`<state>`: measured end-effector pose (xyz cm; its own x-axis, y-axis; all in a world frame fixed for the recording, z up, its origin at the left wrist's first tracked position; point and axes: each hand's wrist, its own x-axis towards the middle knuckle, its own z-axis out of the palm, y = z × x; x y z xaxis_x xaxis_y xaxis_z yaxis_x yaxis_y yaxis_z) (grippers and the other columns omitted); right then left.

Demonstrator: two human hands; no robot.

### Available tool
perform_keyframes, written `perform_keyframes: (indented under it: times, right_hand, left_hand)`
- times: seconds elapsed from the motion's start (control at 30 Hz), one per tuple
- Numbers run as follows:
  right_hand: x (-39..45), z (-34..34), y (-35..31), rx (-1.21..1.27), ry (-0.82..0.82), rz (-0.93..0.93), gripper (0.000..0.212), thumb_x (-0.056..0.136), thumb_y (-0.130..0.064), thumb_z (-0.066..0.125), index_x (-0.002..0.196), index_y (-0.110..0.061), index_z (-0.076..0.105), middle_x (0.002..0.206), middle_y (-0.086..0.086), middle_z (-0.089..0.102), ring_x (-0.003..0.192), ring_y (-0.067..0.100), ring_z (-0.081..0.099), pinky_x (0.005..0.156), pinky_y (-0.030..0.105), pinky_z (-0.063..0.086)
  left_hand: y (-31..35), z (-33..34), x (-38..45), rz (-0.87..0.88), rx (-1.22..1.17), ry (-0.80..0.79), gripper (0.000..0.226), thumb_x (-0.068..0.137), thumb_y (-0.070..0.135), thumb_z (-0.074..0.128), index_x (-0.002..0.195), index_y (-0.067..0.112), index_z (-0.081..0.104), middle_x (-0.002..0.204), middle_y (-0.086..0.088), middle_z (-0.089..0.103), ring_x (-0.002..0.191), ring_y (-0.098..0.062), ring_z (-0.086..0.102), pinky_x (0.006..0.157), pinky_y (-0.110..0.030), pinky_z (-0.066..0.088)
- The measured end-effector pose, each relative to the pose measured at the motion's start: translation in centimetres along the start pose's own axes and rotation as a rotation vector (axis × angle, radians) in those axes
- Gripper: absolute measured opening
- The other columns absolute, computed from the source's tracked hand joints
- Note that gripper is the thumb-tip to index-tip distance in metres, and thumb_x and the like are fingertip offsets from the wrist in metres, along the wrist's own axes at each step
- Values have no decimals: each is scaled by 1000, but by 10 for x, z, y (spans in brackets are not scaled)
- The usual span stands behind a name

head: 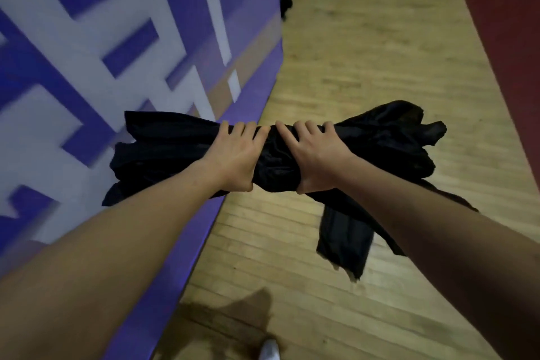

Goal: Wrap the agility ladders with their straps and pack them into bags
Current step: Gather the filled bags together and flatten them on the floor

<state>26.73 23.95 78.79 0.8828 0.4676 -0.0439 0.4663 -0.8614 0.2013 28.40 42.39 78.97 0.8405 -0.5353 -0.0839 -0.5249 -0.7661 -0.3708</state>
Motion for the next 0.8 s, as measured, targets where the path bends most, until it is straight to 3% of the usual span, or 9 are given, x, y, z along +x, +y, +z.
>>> perform_keyframes:
  times: [0.47, 0.67, 0.8]
  right_hand:
    - [7, -212, 23, -76, 491, -345, 124, 66, -62, 71, 153, -12, -1, 139, 15, 36, 122, 33, 41, 97, 51, 35]
    - [2, -311, 6, -23, 790, -329, 120, 56, -56, 77, 151, -11, 21, 124, 16, 51, 107, 34, 52, 90, 53, 40]
    - [-2, -378, -15, 37, 937, -392, 113, 64, -52, 74, 152, -11, 15, 130, 17, 45, 114, 34, 46, 96, 54, 34]
  left_hand:
    - [-54, -215, -92, -522, 280, 60, 107, 68, 49, 68, 148, 10, 8, 137, -10, 35, 122, -28, 40, 99, -44, 33]
    - [-93, -314, -148, -641, 467, 148, 107, 65, 48, 70, 148, 9, 17, 136, -10, 39, 117, -29, 44, 97, -49, 34]
    - [-122, -369, -189, -736, 623, 186, 109, 65, 49, 71, 149, 9, 14, 140, -9, 35, 122, -28, 41, 100, -51, 32]
